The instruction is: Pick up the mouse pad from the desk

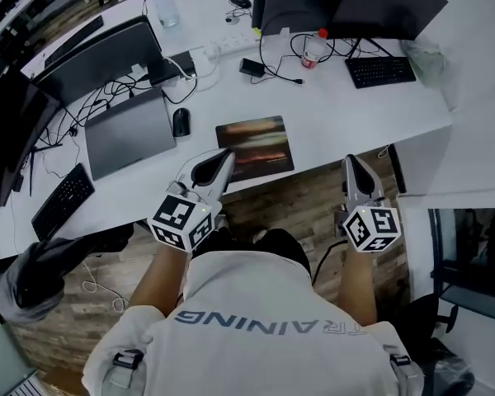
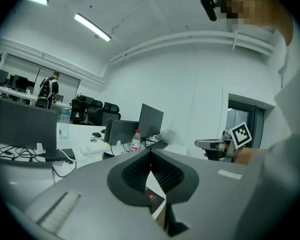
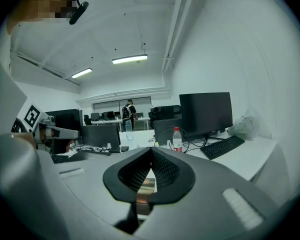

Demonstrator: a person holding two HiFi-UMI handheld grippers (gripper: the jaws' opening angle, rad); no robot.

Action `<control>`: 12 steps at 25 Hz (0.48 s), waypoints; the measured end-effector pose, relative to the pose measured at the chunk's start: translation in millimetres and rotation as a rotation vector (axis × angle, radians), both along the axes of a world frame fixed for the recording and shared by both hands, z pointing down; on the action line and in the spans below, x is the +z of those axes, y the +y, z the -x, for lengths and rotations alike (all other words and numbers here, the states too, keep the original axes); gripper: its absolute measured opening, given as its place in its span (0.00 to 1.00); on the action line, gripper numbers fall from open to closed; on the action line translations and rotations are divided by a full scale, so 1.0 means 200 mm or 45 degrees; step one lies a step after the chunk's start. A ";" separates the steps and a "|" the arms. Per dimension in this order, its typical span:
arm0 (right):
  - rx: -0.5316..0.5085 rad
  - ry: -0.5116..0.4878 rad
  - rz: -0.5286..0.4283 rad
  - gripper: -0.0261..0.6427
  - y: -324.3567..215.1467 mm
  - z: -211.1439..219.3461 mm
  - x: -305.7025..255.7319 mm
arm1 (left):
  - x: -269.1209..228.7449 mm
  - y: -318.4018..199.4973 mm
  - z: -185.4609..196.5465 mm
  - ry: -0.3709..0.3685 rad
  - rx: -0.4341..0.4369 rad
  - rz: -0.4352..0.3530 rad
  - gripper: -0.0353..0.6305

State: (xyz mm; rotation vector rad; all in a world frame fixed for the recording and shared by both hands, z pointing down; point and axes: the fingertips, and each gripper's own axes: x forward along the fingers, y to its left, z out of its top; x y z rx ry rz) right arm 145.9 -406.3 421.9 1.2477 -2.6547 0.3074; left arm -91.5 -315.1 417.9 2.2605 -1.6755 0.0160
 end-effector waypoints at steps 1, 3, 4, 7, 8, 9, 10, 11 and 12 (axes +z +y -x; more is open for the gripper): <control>-0.003 0.009 0.005 0.06 -0.01 0.03 0.01 | 0.02 -0.02 0.03 0.003 0.004 0.008 0.05; -0.033 0.026 0.029 0.06 -0.01 0.10 0.06 | 0.04 -0.04 0.08 0.003 -0.007 0.017 0.05; -0.057 0.034 0.044 0.06 -0.02 0.13 0.09 | 0.04 -0.04 0.10 0.002 -0.021 0.015 0.05; -0.152 0.002 0.069 0.06 -0.06 0.22 0.13 | 0.05 -0.03 0.15 -0.009 -0.081 0.026 0.05; -0.186 -0.020 0.069 0.06 -0.08 0.25 0.13 | 0.06 -0.03 0.16 -0.014 -0.108 0.042 0.05; -0.220 -0.037 0.066 0.06 -0.11 0.27 0.12 | 0.07 -0.04 0.17 -0.014 -0.139 0.057 0.05; -0.252 -0.045 0.061 0.06 -0.14 0.29 0.11 | 0.07 -0.06 0.16 -0.009 -0.169 0.066 0.05; -0.282 -0.047 0.057 0.07 -0.17 0.30 0.10 | 0.06 -0.07 0.16 -0.005 -0.193 0.069 0.05; -0.308 -0.043 0.061 0.07 -0.20 0.31 0.11 | 0.05 -0.08 0.15 -0.009 -0.210 0.069 0.05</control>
